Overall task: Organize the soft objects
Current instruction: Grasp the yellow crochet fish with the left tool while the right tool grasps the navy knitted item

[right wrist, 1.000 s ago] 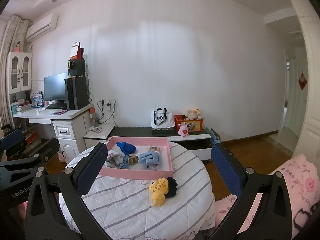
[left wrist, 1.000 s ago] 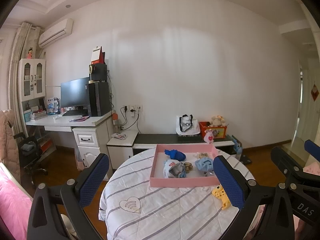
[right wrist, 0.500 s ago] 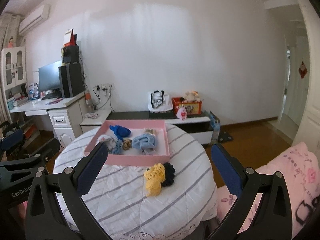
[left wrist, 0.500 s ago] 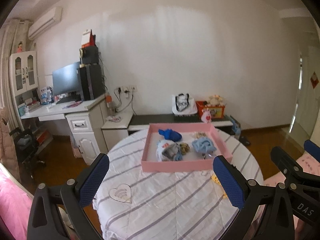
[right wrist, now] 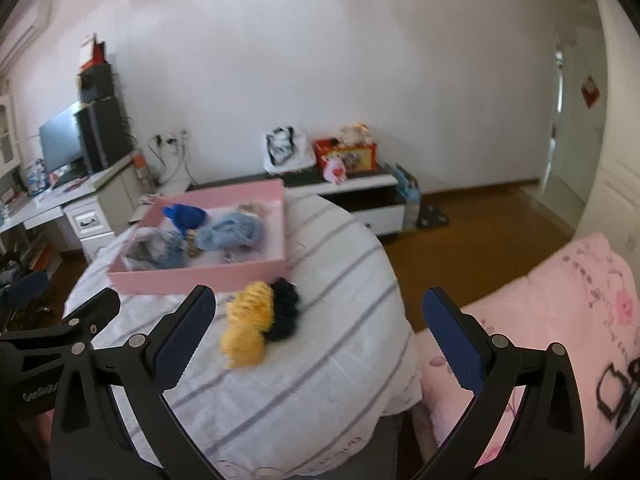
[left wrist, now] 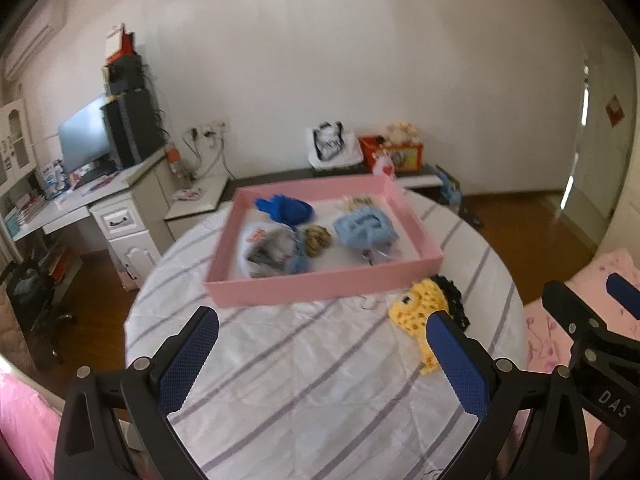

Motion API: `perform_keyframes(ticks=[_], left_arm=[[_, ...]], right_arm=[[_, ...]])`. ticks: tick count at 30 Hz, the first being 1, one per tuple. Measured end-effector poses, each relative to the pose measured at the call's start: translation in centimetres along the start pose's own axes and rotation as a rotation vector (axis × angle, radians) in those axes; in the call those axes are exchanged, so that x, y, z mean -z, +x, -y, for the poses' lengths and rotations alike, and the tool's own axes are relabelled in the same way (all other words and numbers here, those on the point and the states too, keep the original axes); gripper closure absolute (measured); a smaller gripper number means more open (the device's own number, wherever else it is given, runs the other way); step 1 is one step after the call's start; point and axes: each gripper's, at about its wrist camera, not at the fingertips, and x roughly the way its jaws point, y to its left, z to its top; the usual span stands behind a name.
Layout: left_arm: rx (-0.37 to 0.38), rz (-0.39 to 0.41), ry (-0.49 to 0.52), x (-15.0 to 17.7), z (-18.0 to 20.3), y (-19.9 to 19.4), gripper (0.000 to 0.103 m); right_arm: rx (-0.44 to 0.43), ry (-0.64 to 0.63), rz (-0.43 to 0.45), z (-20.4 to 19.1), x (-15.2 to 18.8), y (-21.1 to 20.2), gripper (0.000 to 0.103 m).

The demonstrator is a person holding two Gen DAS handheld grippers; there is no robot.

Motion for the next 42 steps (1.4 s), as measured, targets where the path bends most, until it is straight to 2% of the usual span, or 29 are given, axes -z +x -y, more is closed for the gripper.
perform_keyframes(ticks=[6,12,20,28,31,34,36,39,42], left_arm=[[0.045,-0.075,0.058,-0.7,3.4,4.1,0.000],[0.037,-0.142,0.105,-0.9,6.4,8.5,0.000],[0.046,-0.228,0.089,-0.8,8.1,14.0,0.000],[0.052,-0.268,0.047,-0.5,7.7,17.5,0.000],[0.098,-0.282,0.006,-0.3,6.6,18.5,0.000],[0.140,-0.289,-0.025,-0.2,5.4,18.8,0.006],[0.154,-0.295,-0.043,0.0,4.4,18.8,0.015],[0.187,-0.311,-0.072,0.1,2.9,19.1,0.018],[0.176,-0.301,-0.078,0.1,1.6,19.0,0.019]], right_arm=[[0.040,0.073,-0.053,3.6,0.5,2.5,0.000],[0.088,0.117,-0.103,6.8,1.4,4.2,0.000],[0.145,0.160,-0.183,9.9,2.4,7.0,0.000],[0.131,0.143,-0.243,9.7,2.8,9.6,0.000],[0.128,0.129,-0.258,9.2,2.7,10.3,0.000],[0.124,0.117,-0.272,8.6,2.6,11.0,0.000],[0.120,0.112,-0.276,8.2,2.5,11.4,0.000],[0.105,0.093,-0.283,7.1,2.3,11.8,0.000],[0.087,0.064,-0.287,5.5,2.1,12.3,0.000]])
